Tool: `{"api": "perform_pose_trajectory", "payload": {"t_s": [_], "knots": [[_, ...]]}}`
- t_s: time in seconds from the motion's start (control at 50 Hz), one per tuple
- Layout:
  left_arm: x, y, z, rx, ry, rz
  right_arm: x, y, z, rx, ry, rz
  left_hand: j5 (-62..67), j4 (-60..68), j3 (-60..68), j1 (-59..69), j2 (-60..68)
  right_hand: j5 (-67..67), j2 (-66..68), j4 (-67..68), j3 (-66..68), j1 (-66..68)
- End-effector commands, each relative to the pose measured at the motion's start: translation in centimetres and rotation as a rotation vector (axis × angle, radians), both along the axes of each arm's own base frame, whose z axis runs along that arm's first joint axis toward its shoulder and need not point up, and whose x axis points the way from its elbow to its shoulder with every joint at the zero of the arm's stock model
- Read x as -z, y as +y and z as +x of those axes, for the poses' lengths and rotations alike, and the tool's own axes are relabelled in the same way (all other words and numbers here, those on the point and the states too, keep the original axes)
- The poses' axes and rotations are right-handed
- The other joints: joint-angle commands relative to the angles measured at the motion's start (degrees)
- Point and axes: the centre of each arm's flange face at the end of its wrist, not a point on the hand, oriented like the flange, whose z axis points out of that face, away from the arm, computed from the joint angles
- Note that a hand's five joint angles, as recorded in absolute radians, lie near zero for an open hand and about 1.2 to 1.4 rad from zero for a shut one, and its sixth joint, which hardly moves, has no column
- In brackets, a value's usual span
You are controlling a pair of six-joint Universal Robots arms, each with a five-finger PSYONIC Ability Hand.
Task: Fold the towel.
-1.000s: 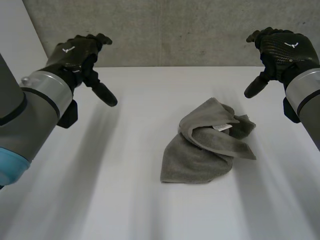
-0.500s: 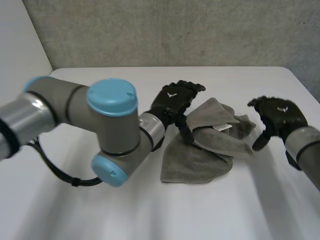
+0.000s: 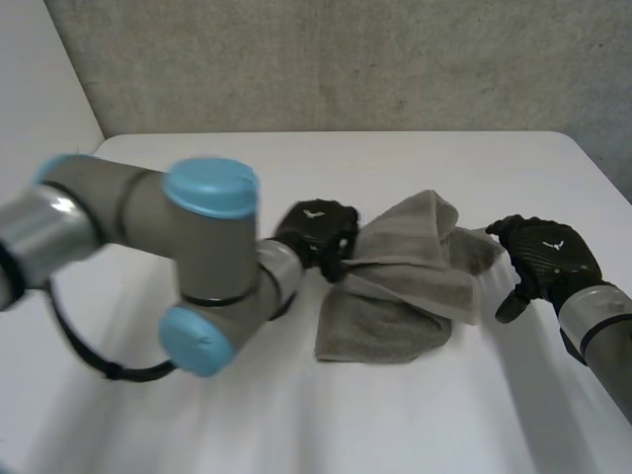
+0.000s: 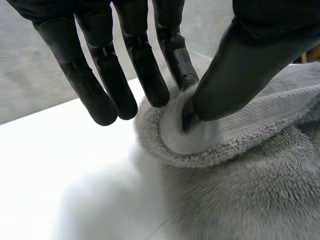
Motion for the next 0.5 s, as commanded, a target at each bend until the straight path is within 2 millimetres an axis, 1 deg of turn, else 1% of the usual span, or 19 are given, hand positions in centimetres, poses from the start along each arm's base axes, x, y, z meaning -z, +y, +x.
{"api": "perform_pose_trajectory", "payload": {"t_s": [0.02, 0.04, 0.06, 0.1, 0.12, 0.16, 0.2, 0.22, 0.26, 0.28, 0.32, 0.34, 0.36, 0.38, 0.4, 0.42, 0.44, 0.48, 0.5], "knots": [[-2.2, 1.2, 6.6, -0.117, -0.008, -0.008, 0.1, 0.4, 0.1, -0.004, 0.000, 0.005, 1.80, 2.46, 1.26, 3.91, 2.59, -3.37, -4.08, -4.71, -3.99, -3.20], [-2.1, 1.1, 8.1, -0.148, -0.007, -0.018, 0.1, 0.4, 0.1, -0.004, 0.000, 0.005, 1.80, 2.46, 1.26, 3.91, 2.59, -3.37, -4.08, -4.71, -3.99, -3.20], [-2.1, 1.1, 8.1, -0.149, -0.007, -0.018, 0.0, 0.6, 0.2, -0.009, 0.000, 0.002, 1.80, 2.46, 1.26, 3.91, 2.59, -3.37, -4.08, -4.71, -3.99, -3.20], [-2.1, 1.6, 11.0, -0.190, 0.000, -0.041, -0.2, 0.7, 0.3, -0.014, -0.001, -0.004, 1.80, 2.46, 1.26, 3.91, 2.59, -3.37, -4.08, -4.71, -3.99, -3.20], [-2.1, 1.6, 11.1, -0.190, 0.000, -0.042, -0.2, 0.8, 0.5, -0.021, -0.003, -0.005, 1.80, 2.46, 1.26, 3.91, 2.59, -3.37, -4.08, -4.71, -3.99, -3.20], [-1.7, 2.2, 13.5, -0.208, -0.012, -0.057, -0.2, 1.0, 0.8, -0.029, -0.006, -0.004, 1.80, 2.46, 1.26, 3.91, 2.59, -3.37, -4.08, -4.71, -3.99, -3.20], [-1.3, 2.4, 14.4, -0.206, -0.024, -0.072, -0.3, 1.3, 1.3, -0.049, -0.008, -0.008, 1.80, 2.46, 1.26, 3.91, 2.59, -3.37, -4.08, -4.71, -3.99, -3.20], [-1.3, 2.4, 14.4, -0.206, -0.024, -0.072, -0.3, 1.3, 1.3, -0.049, -0.008, -0.008, 1.80, 2.46, 1.26, 3.91, 2.59, -3.37, -4.08, -4.71, -3.99, -3.20], [-0.6, 2.6, 15.9, -0.200, -0.061, -0.111, -0.3, 1.4, 1.4, -0.053, -0.010, -0.010, 1.80, 2.46, 1.26, 3.91, 2.59, -3.37, -4.08, -4.71, -3.99, -3.20], [-0.6, 2.6, 15.9, -0.200, -0.061, -0.111, -0.3, 1.6, 1.6, -0.061, -0.010, -0.012, 1.80, 2.46, 1.26, 3.91, 2.59, -3.37, -4.08, -4.71, -3.99, -3.20], [-0.5, 2.1, 17.1, -0.209, -0.075, -0.160, -0.3, 1.7, 1.8, -0.067, -0.011, -0.015, 1.80, 2.46, 1.26, 3.91, 2.59, -3.37, -4.08, -4.71, -3.99, -3.20], [-0.5, 2.1, 17.1, -0.209, -0.075, -0.160, -0.3, 1.8, 2.0, -0.074, -0.011, -0.016, 1.80, 2.46, 1.26, 3.91, 2.59, -3.37, -4.08, -4.71, -3.99, -3.20], [-0.4, 2.0, 17.1, -0.201, -0.072, -0.170, -0.3, 1.9, 2.2, -0.081, -0.012, -0.019, -3.83, -3.18, -4.38, -1.73, -3.05, -3.37, -4.08, -4.71, -3.99, -3.20], [-0.7, 2.0, 16.8, -0.186, -0.062, -0.181, -0.3, 1.9, 2.2, -0.081, -0.012, -0.019, -35.20, -34.55, -35.75, -33.09, -34.42, -3.37, -4.08, -4.71, -3.99, -3.20], [-0.7, 2.0, 16.8, -0.186, -0.062, -0.182, -0.3, 1.9, 2.3, -0.084, -0.012, -0.022, -35.51, -34.86, -36.06, -33.40, -34.73, -3.37, -4.08, -4.71, -3.99, -3.20], [-1.0, 2.2, 16.1, -0.156, -0.050, -0.194, -0.3, 1.9, 2.3, -0.084, -0.012, -0.022, -61.49, -60.84, -62.04, -59.39, -60.71, -3.37, -4.08, -4.71, -3.99, -3.20], [-1.0, 2.2, 16.1, -0.156, -0.050, -0.194, -0.3, 1.9, 2.3, -0.084, -0.013, -0.027, -61.75, -61.10, -62.30, -59.65, -60.97, -3.37, -4.08, -4.71, -3.99, -3.20], [-1.7, 2.5, 13.4, -0.071, -0.017, -0.216, -0.2, 1.8, 2.3, -0.084, -0.013, -0.030, -65.62, -64.97, -66.17, -63.51, -64.84, -3.37, -4.08, -4.71, -3.99, -3.20], [-1.7, 2.5, 13.3, -0.071, -0.017, -0.216, -0.2, 1.8, 2.3, -0.082, -0.013, -0.031, -65.63, -64.97, -66.17, -63.52, -64.85, -3.37, -4.08, -4.71, -3.99, -3.20]]}}
